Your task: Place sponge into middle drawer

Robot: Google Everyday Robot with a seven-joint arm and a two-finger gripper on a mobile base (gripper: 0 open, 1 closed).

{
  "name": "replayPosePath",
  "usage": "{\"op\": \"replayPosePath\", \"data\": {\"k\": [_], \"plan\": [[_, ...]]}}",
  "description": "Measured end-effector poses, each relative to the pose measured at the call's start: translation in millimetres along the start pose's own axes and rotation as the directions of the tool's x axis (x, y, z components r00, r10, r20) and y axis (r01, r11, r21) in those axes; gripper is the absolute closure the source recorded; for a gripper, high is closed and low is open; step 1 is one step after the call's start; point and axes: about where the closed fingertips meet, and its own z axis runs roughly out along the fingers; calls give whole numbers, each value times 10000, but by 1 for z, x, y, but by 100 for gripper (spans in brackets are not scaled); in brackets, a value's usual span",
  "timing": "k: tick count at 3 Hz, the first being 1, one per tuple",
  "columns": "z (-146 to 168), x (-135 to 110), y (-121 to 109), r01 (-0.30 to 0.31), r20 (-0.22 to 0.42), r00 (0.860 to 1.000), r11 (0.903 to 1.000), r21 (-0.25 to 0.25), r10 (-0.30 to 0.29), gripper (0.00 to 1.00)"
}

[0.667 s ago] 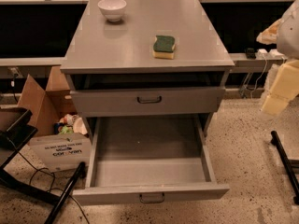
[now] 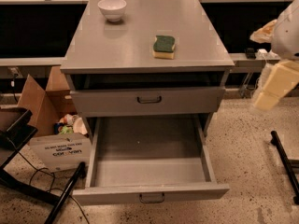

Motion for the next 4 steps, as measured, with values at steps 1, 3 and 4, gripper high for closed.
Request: {"op": "replayPosePath", "data": {"k": [1, 3, 4], "plan": [[57, -19, -60, -176, 2138, 9768, 9989, 424, 81, 0], [135, -54, -130, -922, 4313, 8998, 9949, 400, 660, 0], [169, -79, -174, -792, 4904, 8703, 9958, 468, 462, 0]]}}
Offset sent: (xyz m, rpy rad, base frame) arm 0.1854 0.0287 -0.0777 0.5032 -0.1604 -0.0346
